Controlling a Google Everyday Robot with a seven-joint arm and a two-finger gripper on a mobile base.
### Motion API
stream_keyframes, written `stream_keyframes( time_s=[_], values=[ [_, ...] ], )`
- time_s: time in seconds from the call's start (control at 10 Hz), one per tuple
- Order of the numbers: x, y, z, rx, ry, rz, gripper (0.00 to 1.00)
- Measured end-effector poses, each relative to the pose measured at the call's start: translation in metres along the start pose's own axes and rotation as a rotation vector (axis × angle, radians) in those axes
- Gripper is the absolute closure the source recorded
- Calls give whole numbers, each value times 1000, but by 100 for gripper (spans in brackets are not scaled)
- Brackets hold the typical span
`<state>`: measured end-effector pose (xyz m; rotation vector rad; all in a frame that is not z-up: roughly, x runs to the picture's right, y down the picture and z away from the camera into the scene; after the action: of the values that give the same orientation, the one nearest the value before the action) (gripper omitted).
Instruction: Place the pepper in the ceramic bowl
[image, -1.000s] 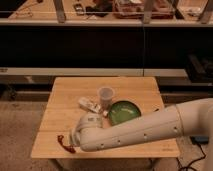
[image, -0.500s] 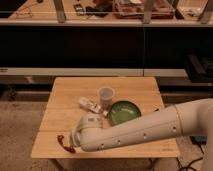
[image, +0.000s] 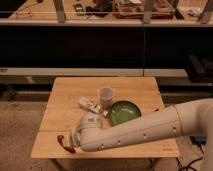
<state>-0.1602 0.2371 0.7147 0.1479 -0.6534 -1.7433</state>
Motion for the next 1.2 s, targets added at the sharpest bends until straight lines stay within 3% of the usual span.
stream_keyframes(
  time_s=[0.5,0.8,1.2],
  values=[
    [2,-19,21,16,7,-104,35],
    [-15,-22,42,50,-45,-114,35],
    [-24,-22,59,63,-83,-141,35]
  ],
)
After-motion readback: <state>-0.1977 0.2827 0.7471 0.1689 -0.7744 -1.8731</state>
